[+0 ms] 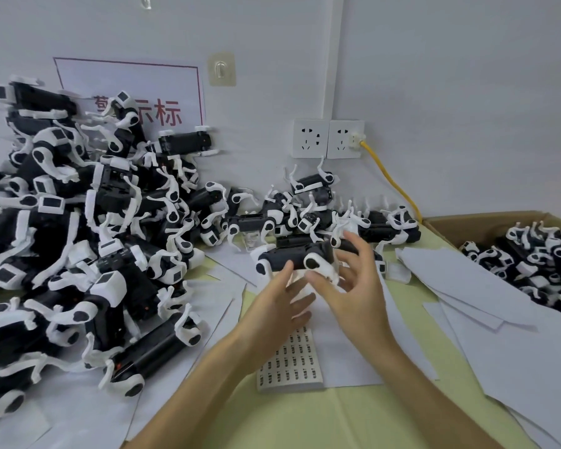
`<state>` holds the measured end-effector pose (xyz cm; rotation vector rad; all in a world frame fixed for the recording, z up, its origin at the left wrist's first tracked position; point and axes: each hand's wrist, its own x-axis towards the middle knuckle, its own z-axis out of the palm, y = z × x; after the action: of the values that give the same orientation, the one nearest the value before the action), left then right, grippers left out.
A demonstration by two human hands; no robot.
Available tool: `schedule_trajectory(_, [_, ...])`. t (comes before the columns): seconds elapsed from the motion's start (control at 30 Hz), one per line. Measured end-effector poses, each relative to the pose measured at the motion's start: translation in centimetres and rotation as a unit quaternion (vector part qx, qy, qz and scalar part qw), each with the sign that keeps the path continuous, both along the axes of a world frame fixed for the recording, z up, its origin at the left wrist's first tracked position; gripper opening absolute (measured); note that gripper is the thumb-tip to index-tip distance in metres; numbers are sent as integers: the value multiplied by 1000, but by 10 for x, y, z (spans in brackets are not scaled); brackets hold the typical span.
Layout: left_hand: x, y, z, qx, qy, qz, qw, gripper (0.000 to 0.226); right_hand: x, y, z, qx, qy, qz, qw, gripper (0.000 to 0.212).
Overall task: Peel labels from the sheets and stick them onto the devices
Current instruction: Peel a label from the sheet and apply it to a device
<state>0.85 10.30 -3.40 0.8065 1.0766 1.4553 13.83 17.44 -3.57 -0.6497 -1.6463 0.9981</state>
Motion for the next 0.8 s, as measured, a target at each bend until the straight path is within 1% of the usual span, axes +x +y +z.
schedule_trajectory(0.1, [0,1,-4,1,62,-16,998,70,4,8,5,-38,-7,35,999,83])
schedule_trajectory(0.17, [-1,-1,-3,4,87,-22,996,66,4,10,3,-49,-7,53,997,86])
schedule_trajectory(0.23, [-4,-3,-3,9,101,-26,995,67,2,7,2,-50,-5,37,998,88])
schedule_trajectory(0.3, [-7,-3,-4,13,113,-41,993,70,1,5,4,-51,8,17,999,84])
schedule_trajectory(0.4, [-7,-5,0,3,103,-101,990,74,4,5,7,-60,40,-8,997,78])
schedule_trajectory(0.47, [-6,-9,2,-8,109,-131,985,81,6,5,10,-63,65,-18,996,73])
schedule_trajectory(0.5, [-7,-11,3,-9,129,-135,982,74,7,5,10,-61,75,-22,995,72])
schedule_trajectory(0.57, [-9,-15,8,5,178,-140,974,51,7,6,12,-52,89,-29,994,69])
schedule_trajectory(0.63, [-13,-19,13,47,184,-136,972,31,9,9,13,-50,99,-30,993,65])
schedule_trajectory(0.67, [-13,-20,17,76,174,-108,976,29,10,11,14,-55,102,-29,993,63])
schedule_trajectory(0.7, [-13,-20,18,110,168,-57,978,29,11,13,14,-64,103,-26,992,62])
schedule_trajectory(0.73, [-13,-19,19,143,175,15,974,29,12,16,15,-75,100,-17,992,61])
schedule_trajectory(0.77, [-14,-18,18,171,199,99,960,28,14,18,15,-87,92,-2,992,60])
schedule_trajectory(0.8, [-15,-17,18,189,240,175,936,25,15,20,14,-97,82,18,992,59])
